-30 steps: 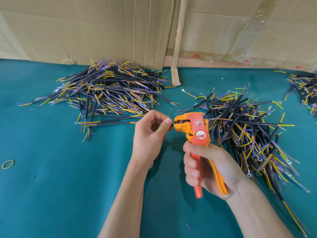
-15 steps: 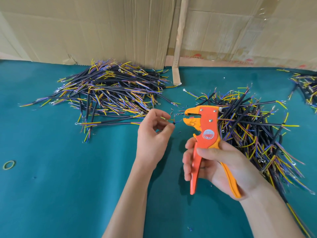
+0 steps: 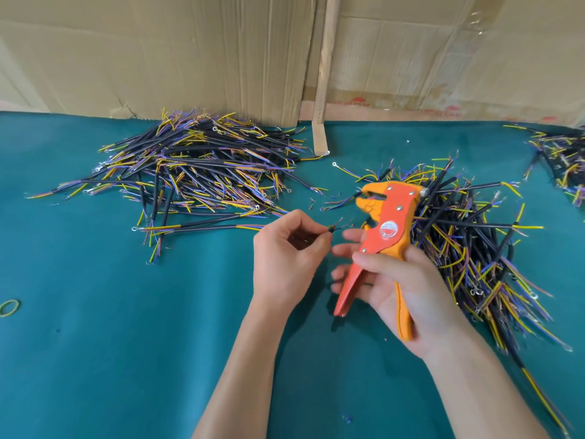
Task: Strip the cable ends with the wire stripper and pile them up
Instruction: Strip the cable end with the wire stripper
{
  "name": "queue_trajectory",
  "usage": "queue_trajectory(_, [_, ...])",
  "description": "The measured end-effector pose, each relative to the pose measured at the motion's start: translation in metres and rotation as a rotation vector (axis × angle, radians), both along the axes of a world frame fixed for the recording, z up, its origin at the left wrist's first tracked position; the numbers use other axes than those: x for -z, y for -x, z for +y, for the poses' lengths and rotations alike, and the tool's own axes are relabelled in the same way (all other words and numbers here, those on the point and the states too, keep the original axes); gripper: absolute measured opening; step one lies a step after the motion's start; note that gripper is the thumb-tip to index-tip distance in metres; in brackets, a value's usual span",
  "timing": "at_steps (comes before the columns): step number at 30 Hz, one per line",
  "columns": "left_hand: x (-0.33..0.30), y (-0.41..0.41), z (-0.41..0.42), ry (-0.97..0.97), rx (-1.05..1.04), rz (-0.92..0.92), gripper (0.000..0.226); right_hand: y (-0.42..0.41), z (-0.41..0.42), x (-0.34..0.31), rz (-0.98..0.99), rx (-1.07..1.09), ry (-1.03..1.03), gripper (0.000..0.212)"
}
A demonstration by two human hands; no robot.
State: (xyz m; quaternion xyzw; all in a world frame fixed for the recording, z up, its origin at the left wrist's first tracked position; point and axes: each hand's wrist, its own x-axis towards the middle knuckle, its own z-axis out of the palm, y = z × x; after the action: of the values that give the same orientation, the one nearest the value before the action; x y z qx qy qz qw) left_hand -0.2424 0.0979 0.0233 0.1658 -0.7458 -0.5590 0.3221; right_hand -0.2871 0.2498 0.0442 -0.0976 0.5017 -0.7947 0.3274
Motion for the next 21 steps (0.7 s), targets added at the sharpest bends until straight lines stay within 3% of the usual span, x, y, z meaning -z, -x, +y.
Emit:
queue_trajectory(4, [-0.0019, 0.0012, 0.0103, 0.050, 0.040, -0.028, 0.018, 0.0064, 0.0063, 0.0010, 0.085, 0.110, 0.034, 0.035])
queue_trajectory(10, [-0.0009, 0.0008, 0.0086, 0.075, 0.009, -0.074, 0.019, 0.0028, 0.0074, 0.0049, 0.225, 0.079, -0.007, 0.048])
queue_trajectory(13, [-0.0011, 0.0005, 0.0092, 0.074, 0.017, -0.077, 0.020, 0.0021, 0.0068, 0.0053, 0.229, 0.044, -0.047, 0.042])
queue_trajectory(21, [-0.0001, 0.0007, 0.0078, 0.073, 0.043, -0.061, 0.018, 0.0022, 0.0057, 0.0066, 0.193, -0.008, -0.150, 0.051])
